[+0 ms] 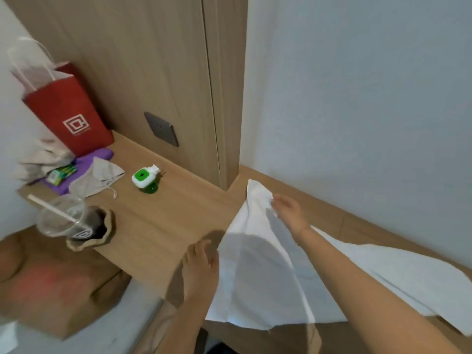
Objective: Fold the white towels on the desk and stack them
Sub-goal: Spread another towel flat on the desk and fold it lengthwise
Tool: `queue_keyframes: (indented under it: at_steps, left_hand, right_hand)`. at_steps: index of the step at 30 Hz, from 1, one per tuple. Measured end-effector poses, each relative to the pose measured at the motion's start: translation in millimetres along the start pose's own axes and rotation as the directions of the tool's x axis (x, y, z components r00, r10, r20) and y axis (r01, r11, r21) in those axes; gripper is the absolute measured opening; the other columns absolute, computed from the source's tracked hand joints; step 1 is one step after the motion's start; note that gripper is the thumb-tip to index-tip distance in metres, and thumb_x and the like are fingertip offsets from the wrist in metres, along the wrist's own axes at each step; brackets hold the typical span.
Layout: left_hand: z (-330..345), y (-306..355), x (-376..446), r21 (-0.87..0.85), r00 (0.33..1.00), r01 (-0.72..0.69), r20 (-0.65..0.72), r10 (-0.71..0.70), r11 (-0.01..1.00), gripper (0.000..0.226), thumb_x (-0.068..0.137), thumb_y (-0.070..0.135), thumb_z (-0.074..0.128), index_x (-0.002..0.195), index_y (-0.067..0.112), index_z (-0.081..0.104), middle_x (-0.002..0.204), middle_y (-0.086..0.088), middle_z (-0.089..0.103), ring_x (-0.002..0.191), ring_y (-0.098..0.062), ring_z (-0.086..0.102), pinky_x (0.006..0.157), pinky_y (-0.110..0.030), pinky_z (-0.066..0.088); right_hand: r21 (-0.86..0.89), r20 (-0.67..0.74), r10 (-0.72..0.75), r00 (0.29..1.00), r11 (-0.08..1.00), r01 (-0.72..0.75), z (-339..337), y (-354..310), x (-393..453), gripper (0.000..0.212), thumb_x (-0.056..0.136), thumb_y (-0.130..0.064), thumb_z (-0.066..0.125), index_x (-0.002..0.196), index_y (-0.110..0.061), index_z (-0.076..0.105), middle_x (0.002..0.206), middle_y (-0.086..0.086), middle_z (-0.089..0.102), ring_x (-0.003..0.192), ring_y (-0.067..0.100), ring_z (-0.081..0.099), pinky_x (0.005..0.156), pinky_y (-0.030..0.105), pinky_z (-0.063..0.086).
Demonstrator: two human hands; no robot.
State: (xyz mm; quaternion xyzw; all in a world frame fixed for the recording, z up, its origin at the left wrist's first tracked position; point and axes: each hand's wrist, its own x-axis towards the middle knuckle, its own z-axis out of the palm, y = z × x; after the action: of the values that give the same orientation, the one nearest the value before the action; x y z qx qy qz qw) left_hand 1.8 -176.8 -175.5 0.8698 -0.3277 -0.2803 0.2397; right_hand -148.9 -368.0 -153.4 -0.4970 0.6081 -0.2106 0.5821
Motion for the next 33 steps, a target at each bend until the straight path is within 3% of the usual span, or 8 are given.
queue_keyframes:
  at_steps: [5, 9, 12, 20, 23, 25, 30, 33]
  left_hand:
    - [45.4, 18.1, -6.2, 0.078, 0.931, -0.315, 0.219, 0.292, 0.946, 0.034, 0.098, 0.048, 0.047, 0.130, 0.037, 0.044, 0.147, 0.010, 0.037, 0.138, -0.011, 0.033, 0.117, -0.035, 0.029]
    - [71.0, 8.4, 6.8, 0.394, 0.927, -0.333, 0.303, 0.221, 0.857, 0.049, 0.104, 0.041, 0.037, 0.150, 0.039, 0.022, 0.164, 0.003, -0.005, 0.151, -0.020, 0.001, 0.121, -0.038, 0.010]
    - [64.0, -5.2, 18.2, 0.262, 0.921, -0.336, 0.292, 0.258, 0.905, 0.050, 0.106, 0.015, 0.033, 0.152, 0.033, 0.028, 0.162, 0.006, 0.014, 0.148, -0.014, 0.013, 0.118, -0.024, 0.013]
    - [-9.9, -28.0, 60.6, -0.219, 0.996, -0.074, 0.034, 0.083, 0.973, 0.035, 0.102, 0.008, 0.039, 0.130, 0.015, 0.060, 0.129, -0.001, 0.059, 0.113, -0.015, 0.054, 0.107, -0.037, 0.043]
    - [-15.0, -35.5, 64.4, -0.010, 0.999, -0.038, 0.006, 0.038, 0.999, 0.037, 0.101, 0.006, 0.041, 0.137, 0.006, 0.051, 0.145, -0.009, 0.046, 0.130, -0.024, 0.044, 0.109, -0.030, 0.035]
    - [-4.1, -26.7, 50.1, 0.189, 0.973, -0.223, -0.012, 0.229, 0.956, 0.040, 0.100, 0.008, 0.047, 0.140, 0.012, 0.051, 0.150, -0.009, 0.043, 0.137, -0.026, 0.040, 0.115, -0.035, 0.033]
    - [44.3, -37.5, 3.2, 0.356, 0.830, -0.552, 0.319, 0.458, 0.754, 0.051, 0.104, 0.043, 0.034, 0.153, 0.031, 0.026, 0.163, 0.004, 0.011, 0.151, -0.022, 0.013, 0.119, -0.039, -0.012]
    - [50.0, -68.9, -3.8, 0.426, 0.800, -0.599, 0.356, 0.483, 0.678, 0.058, 0.101, 0.046, 0.026, 0.154, 0.024, 0.025, 0.162, -0.003, 0.015, 0.152, -0.023, 0.004, 0.120, -0.047, -0.003]
  right_hand:
    - [-0.512, -0.001, -0.347, 0.938, 0.806, 0.298, -10.0, 81.2, -53.3, 0.030, 0.097, -0.015, 0.053, 0.124, -0.024, 0.060, 0.140, -0.003, 0.052, 0.128, 0.017, 0.048, 0.107, 0.027, 0.036]
    - [-0.585, 0.160, -0.255, 0.954, 0.754, 0.300, -23.4, 143.9, -81.8, 0.067, 0.094, -0.046, 0.047, 0.151, -0.041, 0.011, 0.161, -0.002, 0.015, 0.148, 0.021, 0.015, 0.122, 0.047, 0.012]
    - [-0.802, 0.211, -0.172, 0.962, 0.532, 0.271, -30.4, 169.2, -78.7, 0.071, 0.091, -0.063, 0.021, 0.149, -0.037, -0.010, 0.157, -0.009, -0.024, 0.148, 0.017, -0.018, 0.120, 0.041, -0.012]
    - [-0.878, 0.163, -0.097, 0.982, 0.441, 0.189, -14.8, 176.7, -73.9, 0.074, 0.089, -0.068, 0.008, 0.147, -0.035, -0.025, 0.152, -0.008, -0.038, 0.142, 0.016, -0.031, 0.115, 0.043, -0.017]
    - [-0.867, 0.128, -0.083, 0.988, 0.475, 0.152, 1.5, 177.2, -84.1, 0.073, 0.090, -0.067, 0.007, 0.142, -0.035, -0.033, 0.151, -0.008, -0.039, 0.139, 0.015, -0.035, 0.113, 0.043, -0.021]
    - [-0.864, 0.107, -0.070, 0.992, 0.488, 0.128, 13.4, 177.9, -89.4, 0.073, 0.093, -0.065, 0.011, 0.141, -0.033, -0.035, 0.151, -0.006, -0.040, 0.139, 0.017, -0.035, 0.114, 0.045, -0.021]
    - [-0.857, 0.052, -0.059, 0.997, 0.510, 0.074, 35.1, 179.1, -103.7, 0.077, 0.094, -0.065, 0.017, 0.140, -0.034, -0.036, 0.146, -0.006, -0.045, 0.137, 0.018, -0.037, 0.111, 0.045, -0.022]
    - [-0.865, 0.077, -0.023, 0.997, 0.496, 0.078, 32.7, 174.0, -106.5, 0.077, 0.098, -0.060, 0.024, 0.147, -0.028, -0.027, 0.149, -0.002, -0.040, 0.141, 0.022, -0.032, 0.115, 0.046, -0.015]
